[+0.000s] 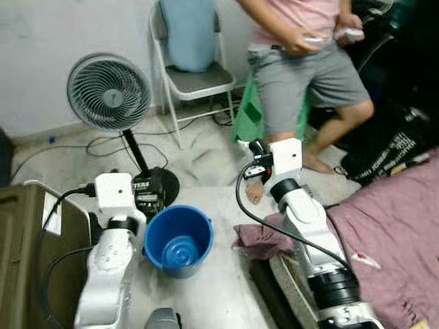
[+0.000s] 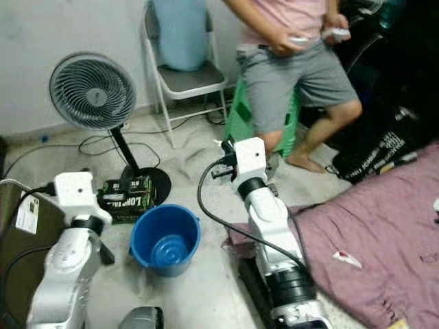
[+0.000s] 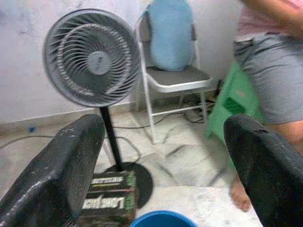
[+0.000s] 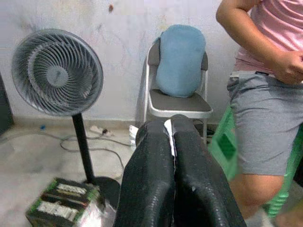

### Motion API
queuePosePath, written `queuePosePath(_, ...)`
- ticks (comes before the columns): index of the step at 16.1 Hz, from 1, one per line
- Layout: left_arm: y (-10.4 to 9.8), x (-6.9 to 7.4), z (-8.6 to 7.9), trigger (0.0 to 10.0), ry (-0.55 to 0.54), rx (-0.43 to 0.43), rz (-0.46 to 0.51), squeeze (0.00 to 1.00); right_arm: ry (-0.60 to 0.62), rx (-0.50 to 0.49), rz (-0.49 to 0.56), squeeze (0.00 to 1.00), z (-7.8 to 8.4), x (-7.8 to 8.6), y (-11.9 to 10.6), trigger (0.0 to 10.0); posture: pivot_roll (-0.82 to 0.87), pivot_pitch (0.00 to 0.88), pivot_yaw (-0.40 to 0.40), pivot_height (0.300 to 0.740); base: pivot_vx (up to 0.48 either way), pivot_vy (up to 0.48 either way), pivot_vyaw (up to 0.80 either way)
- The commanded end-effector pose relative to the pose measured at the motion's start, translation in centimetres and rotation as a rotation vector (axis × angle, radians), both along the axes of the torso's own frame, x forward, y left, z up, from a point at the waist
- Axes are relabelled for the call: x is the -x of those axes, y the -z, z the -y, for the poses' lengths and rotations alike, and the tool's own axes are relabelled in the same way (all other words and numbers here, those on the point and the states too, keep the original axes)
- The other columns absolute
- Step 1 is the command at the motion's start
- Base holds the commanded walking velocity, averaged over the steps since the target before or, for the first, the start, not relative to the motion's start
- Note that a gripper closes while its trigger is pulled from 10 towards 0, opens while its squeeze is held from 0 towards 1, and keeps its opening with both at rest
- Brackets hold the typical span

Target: Clean up the room

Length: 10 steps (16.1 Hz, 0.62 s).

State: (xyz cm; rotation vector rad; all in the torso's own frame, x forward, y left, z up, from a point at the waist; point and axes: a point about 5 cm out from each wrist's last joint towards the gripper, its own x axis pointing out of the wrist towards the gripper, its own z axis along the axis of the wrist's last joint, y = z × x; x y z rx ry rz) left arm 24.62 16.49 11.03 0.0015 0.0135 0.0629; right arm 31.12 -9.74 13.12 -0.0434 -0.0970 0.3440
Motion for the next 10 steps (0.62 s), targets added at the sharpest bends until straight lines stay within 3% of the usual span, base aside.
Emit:
queuePosePath(1,-0.11,-0.12,0.15,10.0,0.011,0.007,0.005,0.00,0.007,0.008,0.003,0.00,0.20,-0.02,-0.02,10.0,0.02,0.000,-0.037,0.740,0.000,0.000,0.00)
queuePosePath(3,-0.14,-0.19,0.19,10.0,0.013,0.009,0.005,0.00,0.007,0.007,0.004,0.00,0.18,-0.12,-0.09,10.0,0.02,0.000,-0.037,0.740,0.000,0.000,0.00)
queuePosePath(10,-0.15,-0.20,0.23,10.0,0.020,0.007,0.004,0.00,0.013,0.004,0.001,0.00,0.23,-0.09,0.00,10.0,0.02,0.000,-0.033,0.740,0.000,0.000,0.80)
